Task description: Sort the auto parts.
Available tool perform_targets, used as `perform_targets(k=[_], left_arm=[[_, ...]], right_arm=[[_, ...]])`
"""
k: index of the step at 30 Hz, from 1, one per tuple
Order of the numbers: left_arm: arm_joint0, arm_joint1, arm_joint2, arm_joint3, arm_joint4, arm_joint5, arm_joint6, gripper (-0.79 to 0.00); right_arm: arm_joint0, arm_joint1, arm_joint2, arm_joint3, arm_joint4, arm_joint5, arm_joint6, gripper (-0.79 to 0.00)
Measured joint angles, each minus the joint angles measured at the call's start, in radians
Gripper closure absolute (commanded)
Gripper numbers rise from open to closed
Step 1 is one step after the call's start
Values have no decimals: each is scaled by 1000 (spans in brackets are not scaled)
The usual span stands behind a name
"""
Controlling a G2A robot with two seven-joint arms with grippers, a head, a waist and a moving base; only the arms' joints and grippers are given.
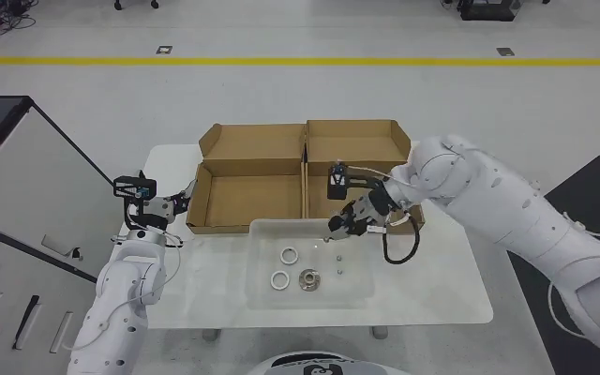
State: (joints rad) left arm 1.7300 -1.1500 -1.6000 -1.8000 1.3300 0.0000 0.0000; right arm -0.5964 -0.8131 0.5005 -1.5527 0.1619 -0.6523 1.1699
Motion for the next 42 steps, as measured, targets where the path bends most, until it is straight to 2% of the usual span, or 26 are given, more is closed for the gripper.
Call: perform_targets(k=[5,11,18,23,32,42], left_arm=[[0,0,0,0,0,0,0,-785],[0,0,0,0,0,0,0,-785],[0,0,0,0,0,0,0,-785],[0,0,0,0,0,0,0,-785],[0,0,0,0,0,0,0,-785],[0,0,0,0,0,0,0,-785]], right_arm=[[-105,69,100,10,234,-95,-97,0],[-145,85,119,-54,442,-158,-160,0],[-92,48,94,-84,640,-218,-220,0],[-34,2,79,-86,780,-254,-256,0],[31,-80,75,-112,890,-287,-288,0],[25,-84,81,-121,891,-285,-299,0]])
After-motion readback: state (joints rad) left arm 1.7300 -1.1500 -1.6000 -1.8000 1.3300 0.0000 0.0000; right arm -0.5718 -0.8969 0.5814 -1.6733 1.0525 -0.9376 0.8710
